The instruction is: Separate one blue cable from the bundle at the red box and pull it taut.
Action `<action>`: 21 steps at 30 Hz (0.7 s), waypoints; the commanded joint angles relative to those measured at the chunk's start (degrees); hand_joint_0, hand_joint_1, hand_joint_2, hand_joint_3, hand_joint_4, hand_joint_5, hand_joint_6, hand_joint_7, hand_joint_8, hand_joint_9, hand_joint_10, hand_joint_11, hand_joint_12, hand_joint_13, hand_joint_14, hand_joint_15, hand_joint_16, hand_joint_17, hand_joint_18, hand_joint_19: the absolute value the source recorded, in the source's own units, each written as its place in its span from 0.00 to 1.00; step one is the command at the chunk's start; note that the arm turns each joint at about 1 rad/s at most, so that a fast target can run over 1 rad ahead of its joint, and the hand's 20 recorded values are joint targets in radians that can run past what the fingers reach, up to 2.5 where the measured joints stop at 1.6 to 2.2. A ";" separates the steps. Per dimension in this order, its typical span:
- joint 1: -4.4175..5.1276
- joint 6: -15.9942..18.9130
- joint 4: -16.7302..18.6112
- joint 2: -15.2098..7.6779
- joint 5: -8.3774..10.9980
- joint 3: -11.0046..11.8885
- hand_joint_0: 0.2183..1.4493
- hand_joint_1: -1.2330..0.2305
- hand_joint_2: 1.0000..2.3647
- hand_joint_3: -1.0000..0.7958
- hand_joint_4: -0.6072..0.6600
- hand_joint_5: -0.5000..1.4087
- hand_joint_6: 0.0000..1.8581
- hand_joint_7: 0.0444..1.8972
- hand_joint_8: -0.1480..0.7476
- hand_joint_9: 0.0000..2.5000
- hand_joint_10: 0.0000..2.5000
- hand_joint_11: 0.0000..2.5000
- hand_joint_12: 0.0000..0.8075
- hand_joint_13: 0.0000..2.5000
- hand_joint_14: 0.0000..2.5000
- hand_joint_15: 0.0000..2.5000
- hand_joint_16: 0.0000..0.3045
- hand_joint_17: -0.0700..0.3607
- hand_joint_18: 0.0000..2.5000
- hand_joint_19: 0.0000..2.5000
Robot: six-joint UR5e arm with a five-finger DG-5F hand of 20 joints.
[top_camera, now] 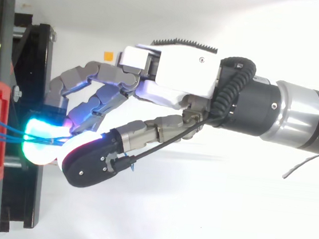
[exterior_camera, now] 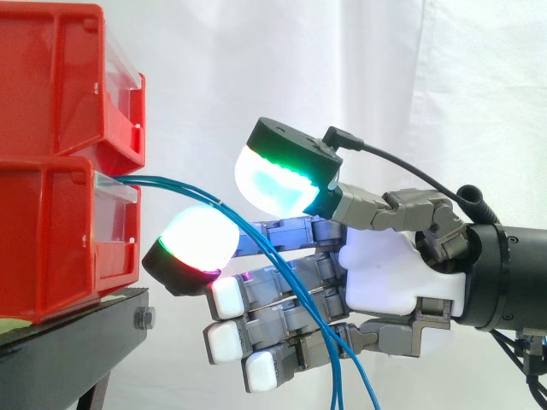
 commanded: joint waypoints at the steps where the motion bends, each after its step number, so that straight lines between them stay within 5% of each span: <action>1: 0.08 0.00 0.00 0.00 0.01 0.02 0.27 0.40 0.00 0.28 0.63 0.17 0.43 0.44 0.55 0.35 0.00 0.30 0.48 0.35 0.01 0.23 0.15 0.40 0.32 0.26; 21: -0.01 0.35 0.00 0.00 -0.43 0.02 0.31 0.35 0.01 0.36 0.61 0.18 0.47 0.47 0.54 0.37 0.00 0.32 0.46 0.36 0.01 0.24 0.14 0.39 0.34 0.27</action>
